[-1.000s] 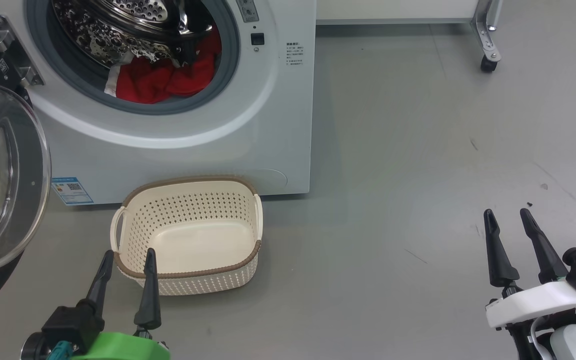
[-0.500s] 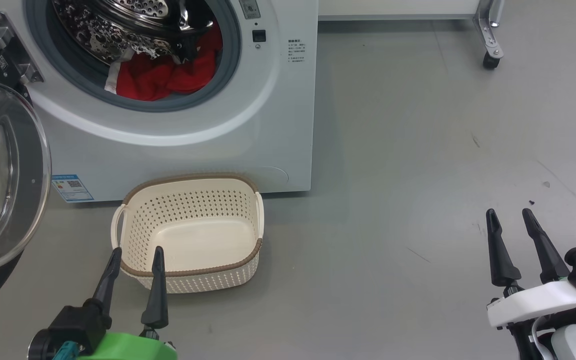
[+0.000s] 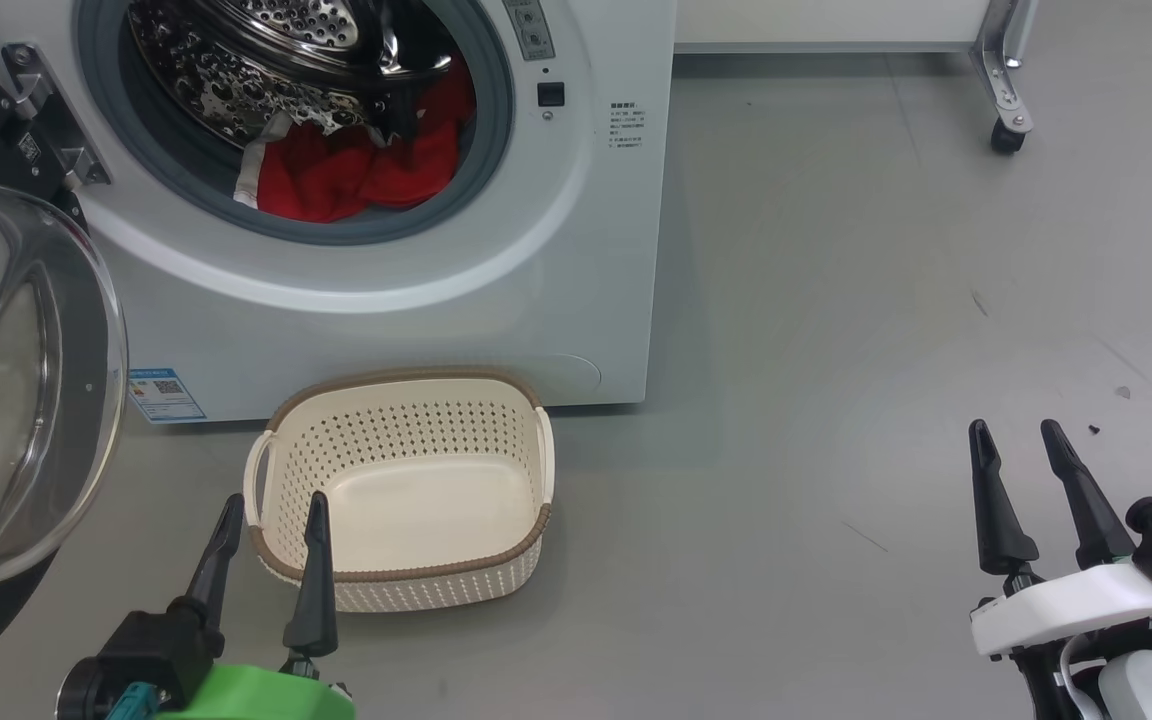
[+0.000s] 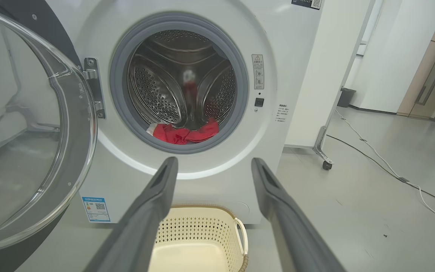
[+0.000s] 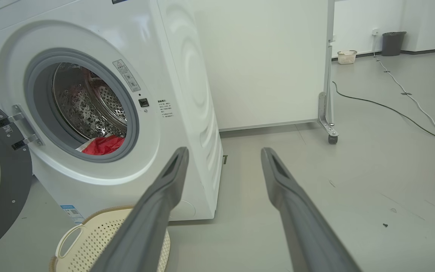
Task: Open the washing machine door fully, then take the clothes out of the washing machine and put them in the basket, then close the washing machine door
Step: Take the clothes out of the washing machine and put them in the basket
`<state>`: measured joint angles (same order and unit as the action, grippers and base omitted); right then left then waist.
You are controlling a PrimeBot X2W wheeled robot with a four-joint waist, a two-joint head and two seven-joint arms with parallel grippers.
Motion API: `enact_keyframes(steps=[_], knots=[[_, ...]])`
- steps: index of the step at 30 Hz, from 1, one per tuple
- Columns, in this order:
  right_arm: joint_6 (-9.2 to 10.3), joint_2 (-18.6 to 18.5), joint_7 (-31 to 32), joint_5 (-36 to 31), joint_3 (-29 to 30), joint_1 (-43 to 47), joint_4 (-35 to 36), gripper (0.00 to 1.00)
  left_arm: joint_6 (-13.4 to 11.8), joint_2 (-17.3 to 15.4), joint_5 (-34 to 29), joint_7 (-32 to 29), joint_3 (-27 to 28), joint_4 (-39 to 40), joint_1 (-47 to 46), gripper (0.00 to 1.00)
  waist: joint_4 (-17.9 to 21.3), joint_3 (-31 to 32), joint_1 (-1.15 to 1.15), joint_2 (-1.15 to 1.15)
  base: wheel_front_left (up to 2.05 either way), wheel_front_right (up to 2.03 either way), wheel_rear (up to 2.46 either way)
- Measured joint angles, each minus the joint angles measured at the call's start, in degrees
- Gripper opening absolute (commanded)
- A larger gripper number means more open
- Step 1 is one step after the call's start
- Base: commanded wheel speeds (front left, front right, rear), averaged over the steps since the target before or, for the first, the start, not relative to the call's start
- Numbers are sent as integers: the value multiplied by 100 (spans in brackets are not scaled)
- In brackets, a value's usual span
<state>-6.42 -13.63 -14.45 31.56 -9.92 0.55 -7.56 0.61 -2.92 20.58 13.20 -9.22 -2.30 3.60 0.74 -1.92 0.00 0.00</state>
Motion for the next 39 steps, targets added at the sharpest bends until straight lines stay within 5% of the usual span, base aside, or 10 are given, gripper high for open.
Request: enact_keyframes(steps=[39], knots=[[-9, 88, 0, -46, 3, -1, -101, 100, -32, -7, -153, 7, -115, -63, 1, 100, -39, 76, 0, 0, 109, -113, 3]])
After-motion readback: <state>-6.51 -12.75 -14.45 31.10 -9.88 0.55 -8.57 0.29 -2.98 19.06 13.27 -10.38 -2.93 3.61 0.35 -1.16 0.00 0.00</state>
